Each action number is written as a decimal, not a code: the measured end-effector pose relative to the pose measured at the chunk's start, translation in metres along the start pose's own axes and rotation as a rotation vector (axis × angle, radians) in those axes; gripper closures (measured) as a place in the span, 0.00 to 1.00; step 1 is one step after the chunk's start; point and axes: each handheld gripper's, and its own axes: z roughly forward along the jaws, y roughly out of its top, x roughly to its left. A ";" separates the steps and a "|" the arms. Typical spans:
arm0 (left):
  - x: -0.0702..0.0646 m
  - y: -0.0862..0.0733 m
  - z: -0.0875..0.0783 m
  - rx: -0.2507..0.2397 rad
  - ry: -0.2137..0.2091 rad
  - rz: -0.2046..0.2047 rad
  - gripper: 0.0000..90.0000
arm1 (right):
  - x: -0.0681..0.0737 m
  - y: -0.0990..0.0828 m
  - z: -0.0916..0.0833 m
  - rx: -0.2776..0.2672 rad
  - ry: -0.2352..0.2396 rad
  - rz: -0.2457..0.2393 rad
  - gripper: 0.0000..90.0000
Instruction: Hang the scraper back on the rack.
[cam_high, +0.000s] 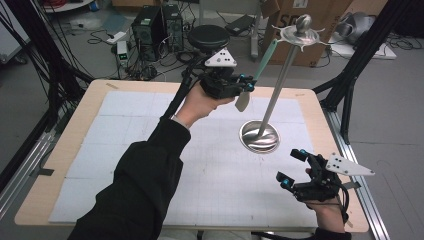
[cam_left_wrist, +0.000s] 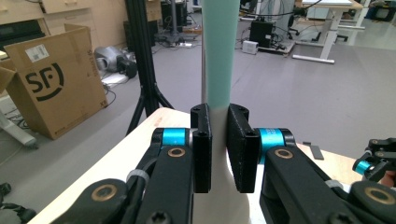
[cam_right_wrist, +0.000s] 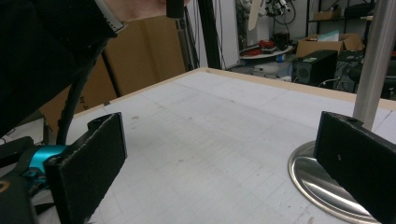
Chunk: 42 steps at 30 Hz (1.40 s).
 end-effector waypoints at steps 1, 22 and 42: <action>0.000 0.000 0.001 0.001 -0.003 0.000 0.90 | 0.000 0.000 0.000 -0.001 0.000 0.002 0.02; -0.018 -0.017 -0.007 -0.034 -0.048 0.061 0.27 | 0.000 0.003 0.001 -0.009 0.009 0.003 0.02; -0.005 -0.082 -0.090 -0.072 -0.062 0.002 0.02 | -0.002 0.002 0.011 0.007 0.008 -0.008 0.02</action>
